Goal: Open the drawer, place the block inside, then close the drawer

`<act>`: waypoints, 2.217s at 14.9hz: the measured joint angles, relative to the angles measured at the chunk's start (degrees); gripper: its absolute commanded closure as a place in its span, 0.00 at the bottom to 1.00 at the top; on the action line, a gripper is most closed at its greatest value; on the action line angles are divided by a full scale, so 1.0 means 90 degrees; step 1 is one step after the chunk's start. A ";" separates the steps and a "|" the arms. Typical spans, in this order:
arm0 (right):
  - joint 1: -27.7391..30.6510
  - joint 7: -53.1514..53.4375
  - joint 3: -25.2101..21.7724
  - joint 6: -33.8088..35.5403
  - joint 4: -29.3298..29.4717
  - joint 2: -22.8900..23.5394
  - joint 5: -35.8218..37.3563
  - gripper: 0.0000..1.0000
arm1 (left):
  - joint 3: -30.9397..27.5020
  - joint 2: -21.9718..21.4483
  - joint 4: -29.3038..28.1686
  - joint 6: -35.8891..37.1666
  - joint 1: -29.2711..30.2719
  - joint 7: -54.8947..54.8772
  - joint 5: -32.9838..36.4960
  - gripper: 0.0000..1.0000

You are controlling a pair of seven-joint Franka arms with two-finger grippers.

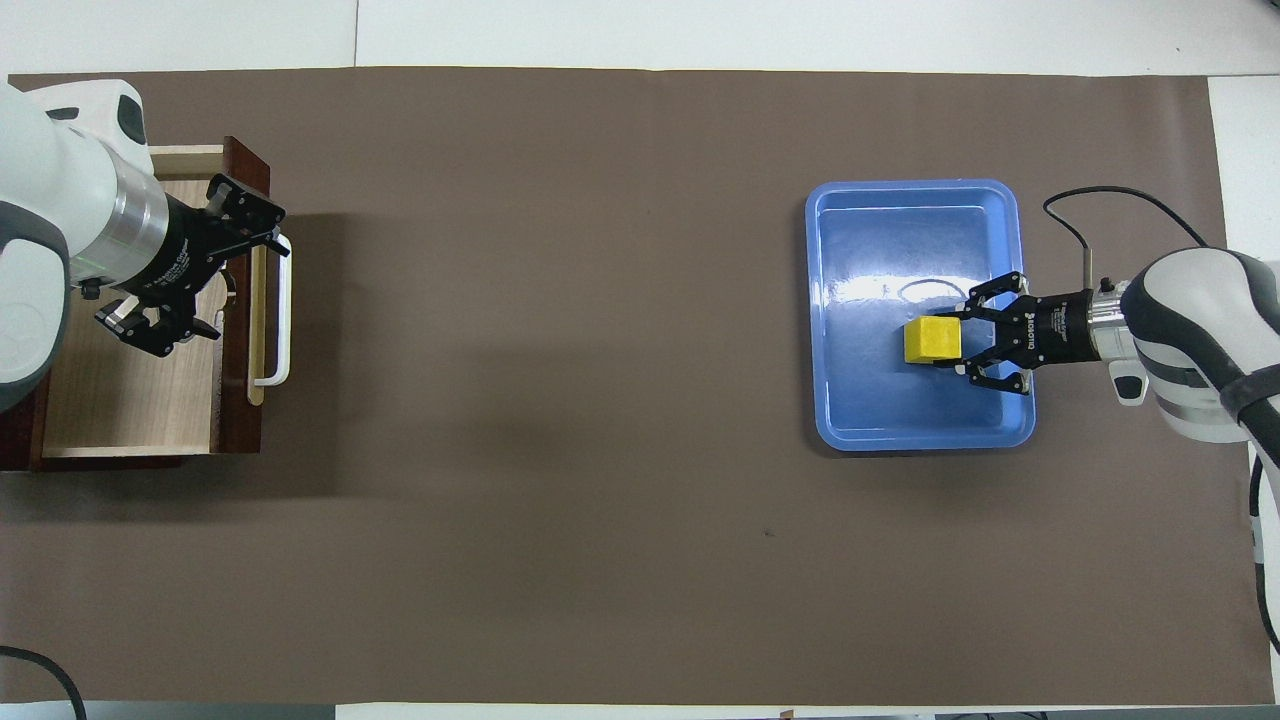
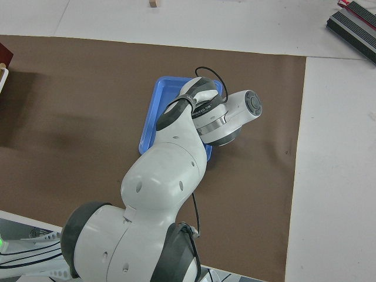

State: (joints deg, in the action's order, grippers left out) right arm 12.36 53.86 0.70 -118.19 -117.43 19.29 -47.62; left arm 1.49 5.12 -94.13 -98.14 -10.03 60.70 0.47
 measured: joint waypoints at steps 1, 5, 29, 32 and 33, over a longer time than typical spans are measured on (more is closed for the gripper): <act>0.0000 0.0000 0.0000 0.0000 0.0008 -0.0001 0.0000 1.00 | -0.0001 -0.0001 0.0000 0.0000 0.0000 0.0045 -0.0002 0.00; -0.0014 -0.0003 0.0006 0.0405 0.0462 -0.0027 0.0000 1.00 | -0.0002 -0.0011 0.0000 0.0000 0.0001 0.0248 -0.0004 0.00; -0.4614 0.4846 -0.0012 -0.1137 0.2471 0.0143 0.0436 1.00 | 0.0108 0.1669 0.1694 0.0042 -0.1456 0.6267 -0.0212 0.00; -0.4598 0.4848 -0.0034 -0.1151 0.2494 0.0211 0.0438 1.00 | 0.0109 0.1618 0.1531 -0.0002 -0.1739 0.6558 -0.0210 0.00; -0.4598 0.4848 -0.0034 -0.1184 0.2494 0.0217 0.0438 1.00 | 0.0108 0.1595 0.1447 -0.0093 -0.1843 0.6670 -0.0210 0.00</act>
State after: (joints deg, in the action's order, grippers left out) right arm -29.03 97.49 0.39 -128.84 -94.98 21.25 -43.67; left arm 2.47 19.47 -81.11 -98.97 -26.62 120.73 -1.41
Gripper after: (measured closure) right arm 0.445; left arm 0.000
